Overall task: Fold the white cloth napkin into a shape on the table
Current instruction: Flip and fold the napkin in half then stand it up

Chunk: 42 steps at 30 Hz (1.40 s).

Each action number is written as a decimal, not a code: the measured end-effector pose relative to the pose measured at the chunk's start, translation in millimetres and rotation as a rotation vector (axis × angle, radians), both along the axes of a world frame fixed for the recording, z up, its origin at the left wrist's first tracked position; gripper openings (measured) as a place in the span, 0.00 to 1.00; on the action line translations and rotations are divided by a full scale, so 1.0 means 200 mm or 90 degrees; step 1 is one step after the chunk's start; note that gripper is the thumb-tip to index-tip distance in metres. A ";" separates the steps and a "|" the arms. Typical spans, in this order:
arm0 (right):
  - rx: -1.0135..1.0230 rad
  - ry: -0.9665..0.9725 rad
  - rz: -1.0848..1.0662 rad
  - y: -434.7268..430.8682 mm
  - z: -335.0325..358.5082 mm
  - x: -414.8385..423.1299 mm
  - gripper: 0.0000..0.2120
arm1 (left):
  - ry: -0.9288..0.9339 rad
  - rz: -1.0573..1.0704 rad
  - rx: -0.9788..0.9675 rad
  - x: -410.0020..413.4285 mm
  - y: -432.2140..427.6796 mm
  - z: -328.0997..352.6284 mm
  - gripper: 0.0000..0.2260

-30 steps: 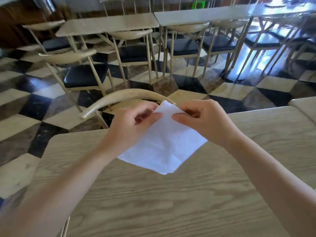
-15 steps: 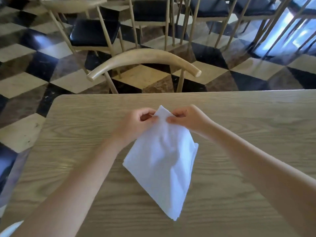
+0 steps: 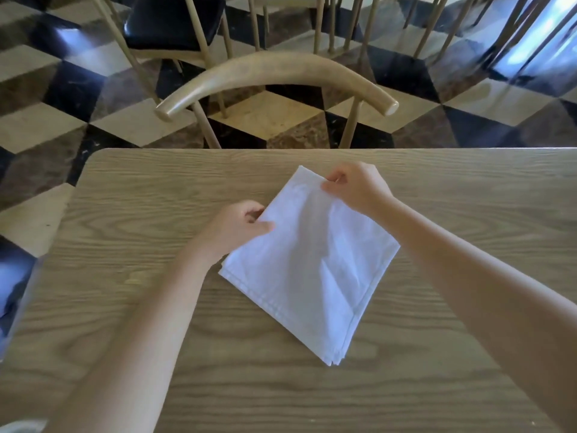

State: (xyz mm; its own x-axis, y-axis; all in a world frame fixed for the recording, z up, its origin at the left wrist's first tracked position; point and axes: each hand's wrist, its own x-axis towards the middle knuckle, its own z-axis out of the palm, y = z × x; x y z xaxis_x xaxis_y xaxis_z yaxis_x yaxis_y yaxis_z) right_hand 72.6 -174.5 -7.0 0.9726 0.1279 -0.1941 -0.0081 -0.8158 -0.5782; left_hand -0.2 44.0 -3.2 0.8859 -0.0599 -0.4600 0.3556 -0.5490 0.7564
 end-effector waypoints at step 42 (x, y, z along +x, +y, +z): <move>0.194 -0.152 0.040 -0.55 -0.17 -0.59 0.20 | -0.377 0.036 0.196 -0.42 0.12 -0.19 0.19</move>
